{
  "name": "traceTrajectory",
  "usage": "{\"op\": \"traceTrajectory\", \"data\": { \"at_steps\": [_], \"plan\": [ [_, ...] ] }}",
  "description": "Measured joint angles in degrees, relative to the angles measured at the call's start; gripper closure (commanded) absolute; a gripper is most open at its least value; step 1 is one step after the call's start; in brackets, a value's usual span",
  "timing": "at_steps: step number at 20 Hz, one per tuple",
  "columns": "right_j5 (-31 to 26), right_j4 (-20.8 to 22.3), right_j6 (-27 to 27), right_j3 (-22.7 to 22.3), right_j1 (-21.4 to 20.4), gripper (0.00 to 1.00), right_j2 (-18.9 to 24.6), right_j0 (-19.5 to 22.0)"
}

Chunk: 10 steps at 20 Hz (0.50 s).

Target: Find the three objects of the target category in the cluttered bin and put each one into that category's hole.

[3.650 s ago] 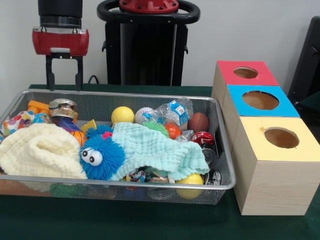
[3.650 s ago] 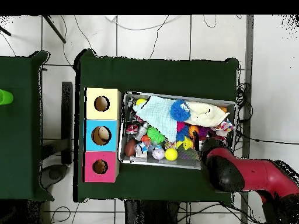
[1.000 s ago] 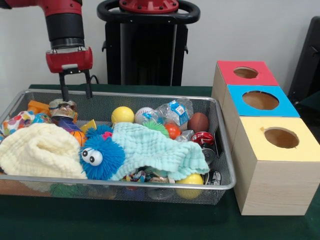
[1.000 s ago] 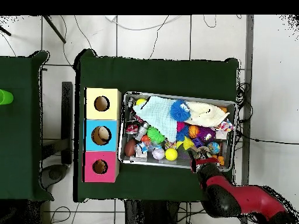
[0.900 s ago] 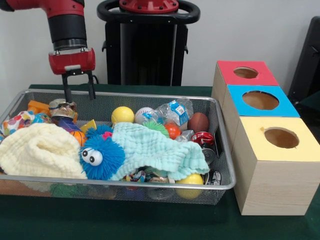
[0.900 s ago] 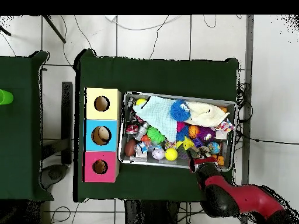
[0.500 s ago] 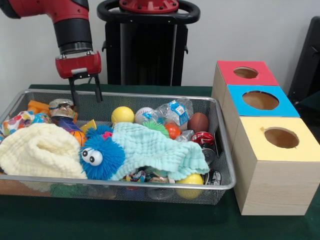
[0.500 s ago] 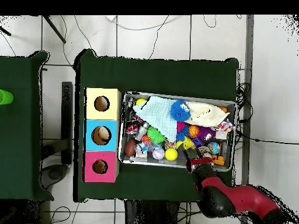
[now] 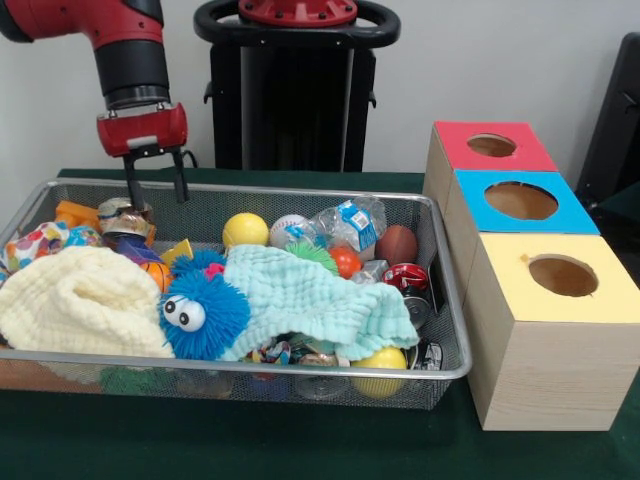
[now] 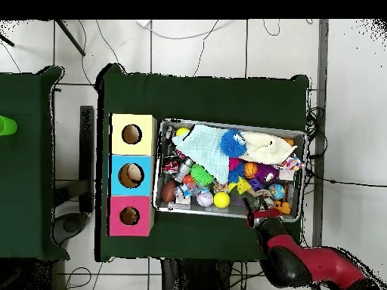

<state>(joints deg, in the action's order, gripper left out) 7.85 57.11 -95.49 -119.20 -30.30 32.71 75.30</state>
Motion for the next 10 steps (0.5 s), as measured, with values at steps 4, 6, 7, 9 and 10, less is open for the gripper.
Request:
{"op": "traceTrajectory", "data": {
  "at_steps": [4,6,7,9,10],
  "plan": [
    [-0.2,0.0,0.0,0.0,0.6,0.0,2.0,3.0],
    [-0.4,0.0,0.0,0.0,1.0,0.0,2.8,4.2],
    [-0.4,0.0,0.0,0.0,1.1,0.0,3.0,4.5],
    [-0.5,0.1,0.0,0.0,1.2,0.0,3.2,4.9],
    [-0.5,0.1,0.0,0.0,1.3,0.0,3.4,5.0]
  ]
}}
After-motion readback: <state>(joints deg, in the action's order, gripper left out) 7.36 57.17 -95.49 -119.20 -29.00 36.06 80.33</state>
